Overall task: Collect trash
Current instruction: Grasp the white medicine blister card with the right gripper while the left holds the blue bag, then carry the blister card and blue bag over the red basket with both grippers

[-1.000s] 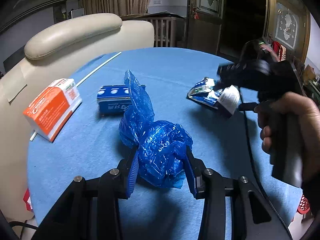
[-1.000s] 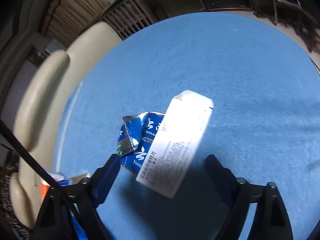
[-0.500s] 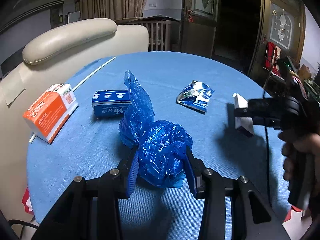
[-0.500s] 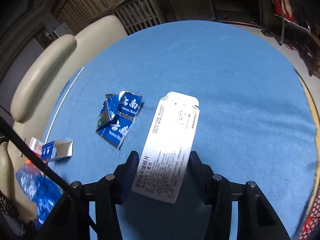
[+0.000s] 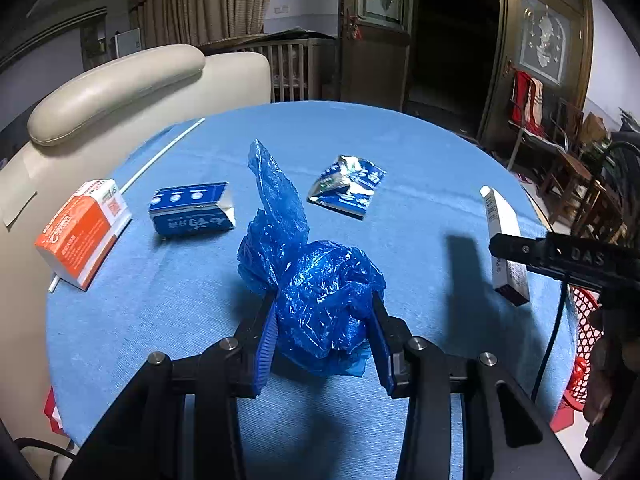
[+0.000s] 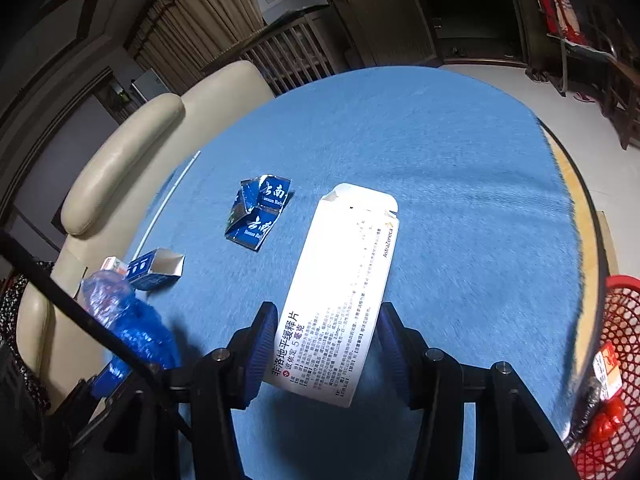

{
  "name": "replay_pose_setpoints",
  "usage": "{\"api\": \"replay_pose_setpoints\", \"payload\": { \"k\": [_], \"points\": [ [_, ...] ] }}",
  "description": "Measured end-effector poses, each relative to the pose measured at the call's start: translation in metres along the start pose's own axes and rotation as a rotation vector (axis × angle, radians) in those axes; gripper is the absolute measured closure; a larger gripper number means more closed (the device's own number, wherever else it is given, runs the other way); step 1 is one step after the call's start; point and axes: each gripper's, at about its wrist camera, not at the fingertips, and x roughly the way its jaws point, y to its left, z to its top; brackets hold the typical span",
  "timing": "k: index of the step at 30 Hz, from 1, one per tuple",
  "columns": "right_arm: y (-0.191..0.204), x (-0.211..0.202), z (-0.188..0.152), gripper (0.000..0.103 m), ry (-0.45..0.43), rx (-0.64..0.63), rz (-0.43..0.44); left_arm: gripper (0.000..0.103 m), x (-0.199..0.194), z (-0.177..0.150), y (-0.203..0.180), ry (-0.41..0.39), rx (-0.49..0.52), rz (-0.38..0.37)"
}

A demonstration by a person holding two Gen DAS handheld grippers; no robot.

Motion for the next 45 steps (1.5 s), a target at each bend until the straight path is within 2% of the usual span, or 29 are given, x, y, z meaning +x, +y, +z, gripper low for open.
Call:
{"api": "replay_pose_setpoints", "payload": {
  "k": [9, 24, 45],
  "points": [
    [-0.022, -0.022, -0.018, 0.049, -0.029, 0.03, 0.01, 0.059, 0.0, -0.003, -0.024, 0.041, 0.051, 0.01],
    [-0.066, -0.066, -0.034, 0.049, -0.095, 0.106, 0.0, 0.059, -0.003, -0.002, -0.064, 0.046, 0.137, -0.031],
    [-0.167, -0.125, -0.055, 0.049, -0.17, 0.28, -0.137, 0.059, -0.003, 0.009, -0.147, 0.029, 0.29, -0.158]
  ]
}}
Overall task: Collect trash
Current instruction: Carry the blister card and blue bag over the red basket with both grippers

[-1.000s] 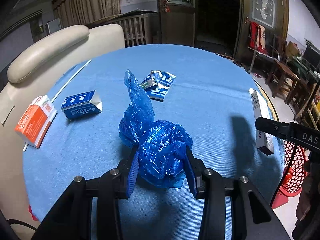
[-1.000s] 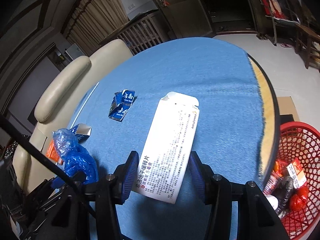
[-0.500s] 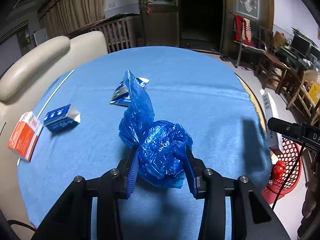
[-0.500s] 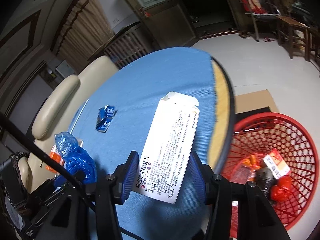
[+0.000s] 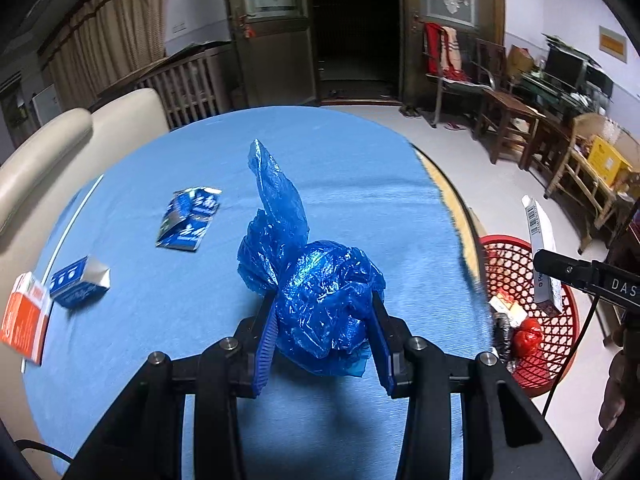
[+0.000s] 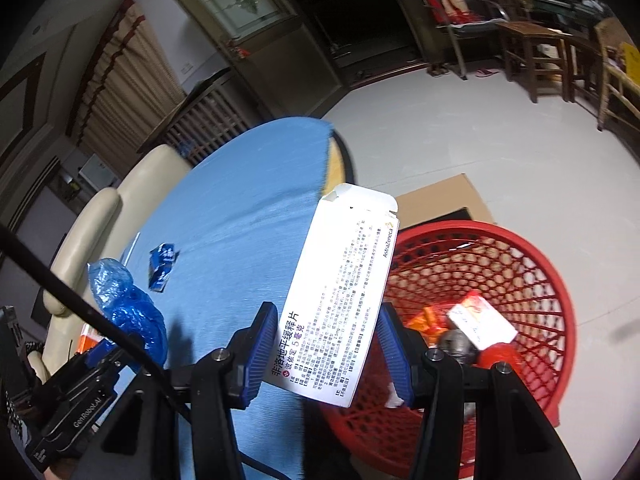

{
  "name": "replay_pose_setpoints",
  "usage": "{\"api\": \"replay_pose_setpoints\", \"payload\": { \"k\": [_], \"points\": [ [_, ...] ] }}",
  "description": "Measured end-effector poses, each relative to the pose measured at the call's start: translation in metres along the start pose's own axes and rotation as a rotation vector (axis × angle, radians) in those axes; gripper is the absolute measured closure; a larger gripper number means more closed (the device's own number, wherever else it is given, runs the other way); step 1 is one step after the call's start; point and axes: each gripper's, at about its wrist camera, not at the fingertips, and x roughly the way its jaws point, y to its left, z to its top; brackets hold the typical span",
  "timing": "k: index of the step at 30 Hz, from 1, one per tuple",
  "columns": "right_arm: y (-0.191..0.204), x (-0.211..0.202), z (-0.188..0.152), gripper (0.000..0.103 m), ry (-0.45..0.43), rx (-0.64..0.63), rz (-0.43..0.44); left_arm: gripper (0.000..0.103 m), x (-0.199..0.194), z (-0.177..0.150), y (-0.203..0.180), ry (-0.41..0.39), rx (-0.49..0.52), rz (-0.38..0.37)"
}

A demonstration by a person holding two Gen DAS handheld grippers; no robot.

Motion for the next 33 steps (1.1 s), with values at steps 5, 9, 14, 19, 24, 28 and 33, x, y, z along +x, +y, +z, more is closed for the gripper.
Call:
{"api": "replay_pose_setpoints", "payload": {
  "k": [5, 9, 14, 19, 24, 28, 33],
  "points": [
    [-0.021, -0.005, -0.001, 0.049, -0.01, 0.036, -0.032, 0.059, -0.001, 0.003, -0.016, -0.002, 0.029, -0.022],
    [-0.038, -0.01, -0.002, 0.049, -0.017, 0.059, -0.06, 0.059, -0.003, 0.008, -0.029, -0.011, 0.057, -0.043],
    [-0.055, -0.013, -0.006, 0.049, -0.012, 0.085, -0.083, 0.059, -0.003, 0.016, -0.051, -0.022, 0.097, -0.071],
    [-0.067, -0.015, -0.011, 0.049, -0.007, 0.098, -0.098, 0.059, -0.004, 0.021, -0.073, -0.028, 0.137, -0.099],
    [-0.077, -0.017, -0.016, 0.049, -0.002, 0.105, -0.113, 0.059, -0.004, 0.025, -0.09, -0.027, 0.166, -0.125],
    [-0.083, -0.017, -0.017, 0.048, 0.009, 0.112, -0.122, 0.059, -0.004, 0.027, -0.098, -0.021, 0.178, -0.14],
    [-0.092, -0.01, -0.019, 0.044, 0.04, 0.142, -0.145, 0.059, -0.004, 0.028, -0.102, -0.017, 0.185, -0.148]
  ]
}}
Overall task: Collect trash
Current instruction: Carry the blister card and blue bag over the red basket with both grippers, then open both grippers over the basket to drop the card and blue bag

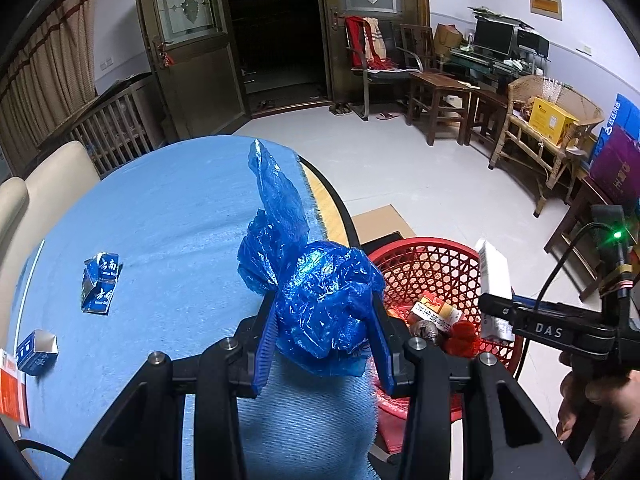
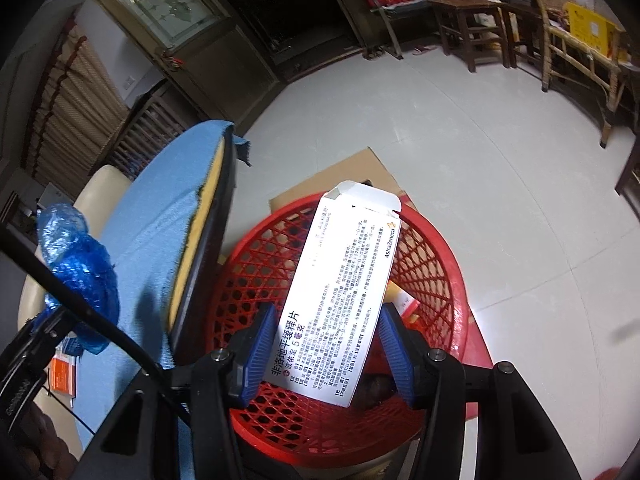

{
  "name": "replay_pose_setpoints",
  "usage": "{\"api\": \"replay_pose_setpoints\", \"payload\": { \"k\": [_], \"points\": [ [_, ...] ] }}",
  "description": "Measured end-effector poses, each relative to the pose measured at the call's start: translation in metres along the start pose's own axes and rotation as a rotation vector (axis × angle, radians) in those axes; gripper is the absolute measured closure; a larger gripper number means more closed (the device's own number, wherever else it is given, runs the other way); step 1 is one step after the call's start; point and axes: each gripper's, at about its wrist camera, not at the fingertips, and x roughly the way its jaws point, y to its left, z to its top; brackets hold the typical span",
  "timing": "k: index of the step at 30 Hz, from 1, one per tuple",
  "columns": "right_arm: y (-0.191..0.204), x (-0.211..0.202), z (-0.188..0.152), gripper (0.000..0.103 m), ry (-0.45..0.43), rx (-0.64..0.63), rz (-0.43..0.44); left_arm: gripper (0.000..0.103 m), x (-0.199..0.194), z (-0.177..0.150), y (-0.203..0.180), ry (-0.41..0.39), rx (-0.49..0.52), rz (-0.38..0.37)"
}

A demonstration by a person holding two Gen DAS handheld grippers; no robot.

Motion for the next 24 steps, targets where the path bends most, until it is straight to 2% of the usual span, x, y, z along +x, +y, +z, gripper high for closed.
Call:
{"api": "replay_pose_setpoints", "payload": {
  "k": [1, 3, 16, 24],
  "points": [
    [-0.003, 0.003, 0.0, 0.033, 0.013, 0.013, -0.002, 0.059, 0.0, 0.0, -0.001, 0.001, 0.0, -0.002],
    [-0.009, 0.006, -0.001, 0.021, 0.033, 0.045, -0.005, 0.059, 0.0, -0.001, -0.001, 0.004, 0.005, -0.003],
    [-0.021, -0.019, 0.004, 0.021, -0.056, 0.11, 0.024, 0.059, 0.002, 0.002, -0.006, 0.018, 0.018, -0.042],
    [-0.034, -0.033, 0.005, 0.021, -0.098, 0.143, 0.019, 0.059, 0.005, 0.002, -0.031, 0.035, 0.062, -0.121]
  ]
}}
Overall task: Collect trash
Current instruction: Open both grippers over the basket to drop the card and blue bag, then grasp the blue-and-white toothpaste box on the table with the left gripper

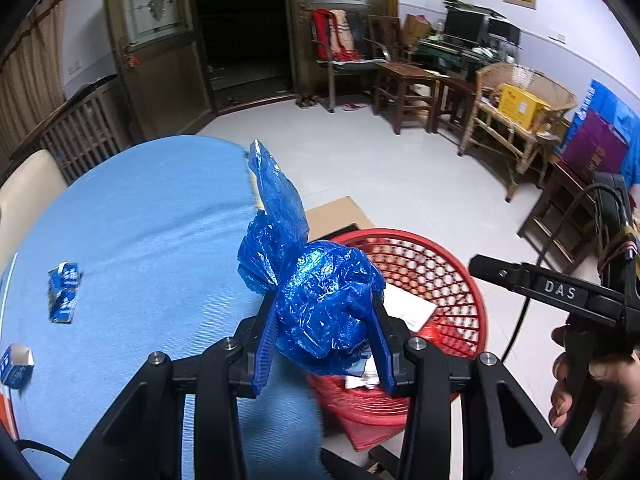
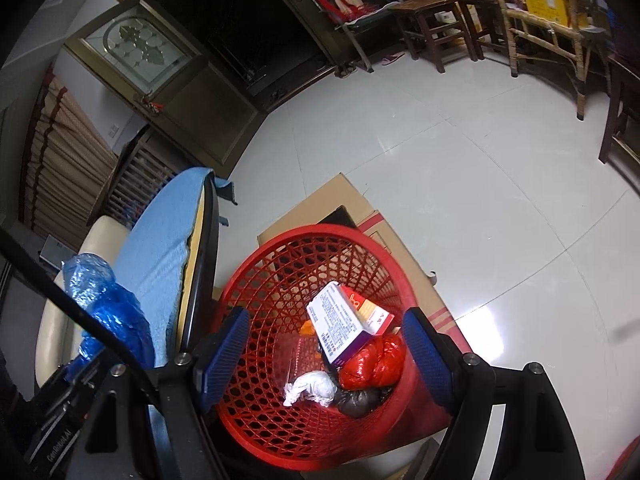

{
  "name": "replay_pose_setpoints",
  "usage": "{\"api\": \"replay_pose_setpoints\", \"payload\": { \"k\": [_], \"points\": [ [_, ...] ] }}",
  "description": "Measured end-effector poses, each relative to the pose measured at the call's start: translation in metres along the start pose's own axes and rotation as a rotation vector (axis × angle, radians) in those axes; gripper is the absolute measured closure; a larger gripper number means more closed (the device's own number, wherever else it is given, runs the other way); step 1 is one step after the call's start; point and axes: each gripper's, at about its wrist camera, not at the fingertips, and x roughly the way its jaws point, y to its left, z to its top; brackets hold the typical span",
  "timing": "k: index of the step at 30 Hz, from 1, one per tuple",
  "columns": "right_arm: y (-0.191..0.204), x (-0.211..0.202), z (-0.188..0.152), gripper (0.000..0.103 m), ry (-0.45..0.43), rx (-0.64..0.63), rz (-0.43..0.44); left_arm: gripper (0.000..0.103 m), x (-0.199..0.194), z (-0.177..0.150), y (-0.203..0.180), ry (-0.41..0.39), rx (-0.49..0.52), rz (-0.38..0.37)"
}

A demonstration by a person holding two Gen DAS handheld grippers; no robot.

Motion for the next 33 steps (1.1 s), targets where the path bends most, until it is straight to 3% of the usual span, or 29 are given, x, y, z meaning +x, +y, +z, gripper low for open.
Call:
{"api": "replay_pose_setpoints", "payload": {
  "k": [4, 6, 8, 11, 22, 33],
  "points": [
    [-0.008, -0.007, 0.001, 0.021, -0.021, 0.023, -0.013, 0.055, 0.013, 0.0, -0.014, 0.052, 0.017, -0.025],
    [-0.011, -0.01, 0.002, 0.021, -0.025, 0.029, -0.019, 0.037, 0.026, 0.0, -0.021, 0.099, 0.033, -0.03],
    [-0.014, -0.013, 0.002, 0.021, -0.029, 0.033, -0.022, 0.026, 0.035, 0.0, -0.027, 0.133, 0.047, -0.019],
    [-0.013, -0.018, 0.003, 0.021, -0.036, 0.031, -0.024, 0.026, 0.041, 0.0, -0.032, 0.164, 0.059, -0.024],
    [0.009, -0.024, 0.002, 0.021, -0.041, -0.013, -0.018, 0.026, 0.024, -0.005, -0.006, 0.134, -0.011, -0.009],
    [0.064, -0.012, -0.017, 0.021, 0.01, -0.132, 0.012, 0.026, 0.001, -0.044, 0.075, 0.117, -0.201, 0.073]
  ]
}}
